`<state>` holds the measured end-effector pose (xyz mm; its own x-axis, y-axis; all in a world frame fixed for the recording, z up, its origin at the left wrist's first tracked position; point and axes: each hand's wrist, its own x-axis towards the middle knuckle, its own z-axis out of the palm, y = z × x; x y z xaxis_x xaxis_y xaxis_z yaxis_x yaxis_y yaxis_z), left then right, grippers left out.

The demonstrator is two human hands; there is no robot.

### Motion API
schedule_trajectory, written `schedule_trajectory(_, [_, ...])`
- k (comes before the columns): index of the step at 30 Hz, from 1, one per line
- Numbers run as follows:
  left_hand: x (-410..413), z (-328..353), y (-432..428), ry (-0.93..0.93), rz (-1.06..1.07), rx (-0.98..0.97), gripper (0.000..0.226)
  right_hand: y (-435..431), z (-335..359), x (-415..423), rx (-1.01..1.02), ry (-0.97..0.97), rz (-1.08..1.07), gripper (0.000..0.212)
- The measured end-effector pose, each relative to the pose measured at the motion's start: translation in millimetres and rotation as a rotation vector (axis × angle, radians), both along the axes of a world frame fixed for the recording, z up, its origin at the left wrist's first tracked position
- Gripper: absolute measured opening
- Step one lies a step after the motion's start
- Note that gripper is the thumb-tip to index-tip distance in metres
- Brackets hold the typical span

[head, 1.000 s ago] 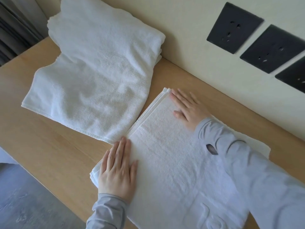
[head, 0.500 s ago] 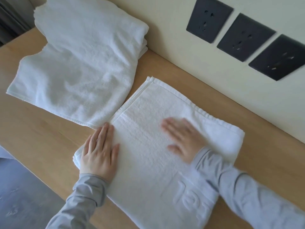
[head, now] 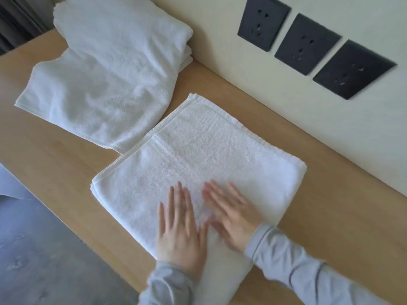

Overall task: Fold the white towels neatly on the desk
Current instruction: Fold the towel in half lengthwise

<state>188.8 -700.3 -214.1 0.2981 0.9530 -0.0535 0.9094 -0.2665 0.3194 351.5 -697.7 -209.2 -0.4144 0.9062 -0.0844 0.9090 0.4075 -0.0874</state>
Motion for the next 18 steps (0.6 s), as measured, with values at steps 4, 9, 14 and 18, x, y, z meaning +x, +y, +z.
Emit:
schedule_trajectory(4, [8.0,-15.1,-28.0,0.048,0.077,-0.092,0.075,-10.6,-7.8,26.8,-0.084,-0.12,0.037,0.062])
schedule_trajectory(9, [5.3,-27.8,-30.3,0.075,0.07,-0.08,0.074,10.1,-3.7,115.7,-0.072,-0.255,-0.183,0.064])
schedule_trajectory(14, [5.6,-21.3,-30.0,0.066,0.087,-0.039,0.075,14.3,-1.6,123.9,-0.007,-0.238,-0.268,0.061])
schedule_trajectory(18, [12.4,-6.0,-44.1,0.014,0.052,-0.035,0.079,-3.0,3.4,91.0,0.091,-0.016,-0.259,0.057])
